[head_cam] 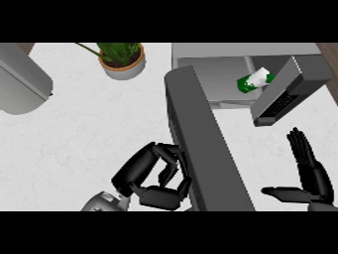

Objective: Pick up the milk, place it into the microwave and close the microwave

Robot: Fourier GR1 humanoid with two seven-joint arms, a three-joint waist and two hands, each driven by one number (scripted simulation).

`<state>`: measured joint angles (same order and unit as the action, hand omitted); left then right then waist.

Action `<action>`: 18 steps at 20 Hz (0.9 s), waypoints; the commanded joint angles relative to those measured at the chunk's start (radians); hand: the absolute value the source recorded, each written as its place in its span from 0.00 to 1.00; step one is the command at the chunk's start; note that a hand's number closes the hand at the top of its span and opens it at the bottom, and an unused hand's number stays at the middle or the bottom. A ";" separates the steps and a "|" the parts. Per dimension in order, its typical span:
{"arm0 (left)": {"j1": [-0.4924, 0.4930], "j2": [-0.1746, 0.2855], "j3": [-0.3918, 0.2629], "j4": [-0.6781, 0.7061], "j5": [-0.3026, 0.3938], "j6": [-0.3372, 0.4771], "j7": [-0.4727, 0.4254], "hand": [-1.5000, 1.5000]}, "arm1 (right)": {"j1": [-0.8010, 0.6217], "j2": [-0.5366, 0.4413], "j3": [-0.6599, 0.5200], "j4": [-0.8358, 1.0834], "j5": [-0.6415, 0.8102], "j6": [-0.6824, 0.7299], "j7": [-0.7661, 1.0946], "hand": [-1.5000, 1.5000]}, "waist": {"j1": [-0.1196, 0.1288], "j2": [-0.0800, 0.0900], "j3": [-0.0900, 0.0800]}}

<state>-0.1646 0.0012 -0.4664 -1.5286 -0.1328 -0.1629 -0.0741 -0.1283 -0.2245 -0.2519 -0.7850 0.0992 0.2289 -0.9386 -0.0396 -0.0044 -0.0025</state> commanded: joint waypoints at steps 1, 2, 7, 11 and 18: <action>-0.095 -0.001 -0.089 0.216 -0.007 0.108 -0.052 1.00 | 0.113 -0.002 0.048 -0.176 -0.011 0.080 -0.018 0.00 | -0.018 0.003 -0.001; -0.096 -0.001 -0.080 0.291 0.010 0.114 -0.122 1.00 | 0.119 -0.008 0.045 -0.205 -0.021 0.075 -0.007 0.00 | -0.007 0.005 0.000; -0.177 -0.001 -0.194 0.449 0.030 0.339 -0.251 1.00 | 0.150 -0.102 0.033 -0.342 -0.127 0.218 0.070 0.00 | -0.029 0.007 -0.002; -0.241 -0.001 -0.270 0.526 0.185 0.455 -0.316 1.00 | 0.229 -0.053 0.105 -0.462 -0.152 0.237 0.077 0.00 | -0.055 0.012 -0.003; -0.354 -0.001 -0.360 0.637 0.383 0.520 -0.355 1.00 | 0.235 -0.086 0.123 -0.658 -0.260 0.252 0.220 0.00 | -0.090 0.020 -0.004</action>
<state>-0.4616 0.0050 -0.7837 -0.9576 0.1506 0.3284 -0.4208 0.0906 -0.3001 -0.1441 -1.3423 -0.1128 0.4080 -0.7462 -0.1107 0.0104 -0.0054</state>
